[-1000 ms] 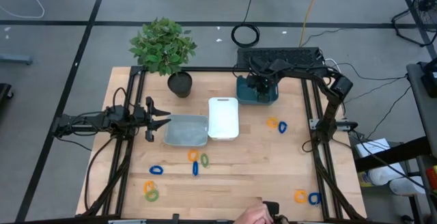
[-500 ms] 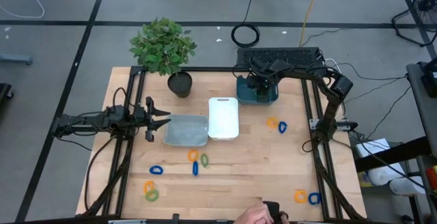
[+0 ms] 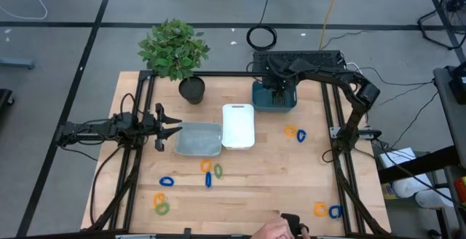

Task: Sort spring keychains
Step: Put the yellow spring keychain into the white bin

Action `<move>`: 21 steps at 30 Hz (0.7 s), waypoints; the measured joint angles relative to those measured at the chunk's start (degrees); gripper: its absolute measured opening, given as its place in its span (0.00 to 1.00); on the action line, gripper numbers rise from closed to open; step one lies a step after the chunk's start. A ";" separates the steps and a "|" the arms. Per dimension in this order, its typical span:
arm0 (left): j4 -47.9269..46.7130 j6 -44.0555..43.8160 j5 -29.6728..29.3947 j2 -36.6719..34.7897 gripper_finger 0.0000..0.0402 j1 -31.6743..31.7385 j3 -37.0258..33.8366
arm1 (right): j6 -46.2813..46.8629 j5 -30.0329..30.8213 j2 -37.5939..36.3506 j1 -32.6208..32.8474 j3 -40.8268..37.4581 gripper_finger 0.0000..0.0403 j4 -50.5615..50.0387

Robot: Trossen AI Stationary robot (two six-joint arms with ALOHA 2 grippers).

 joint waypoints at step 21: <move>0.00 0.01 0.02 0.00 0.33 0.00 0.00 | 10.53 1.24 -8.92 2.27 10.05 0.49 -12.45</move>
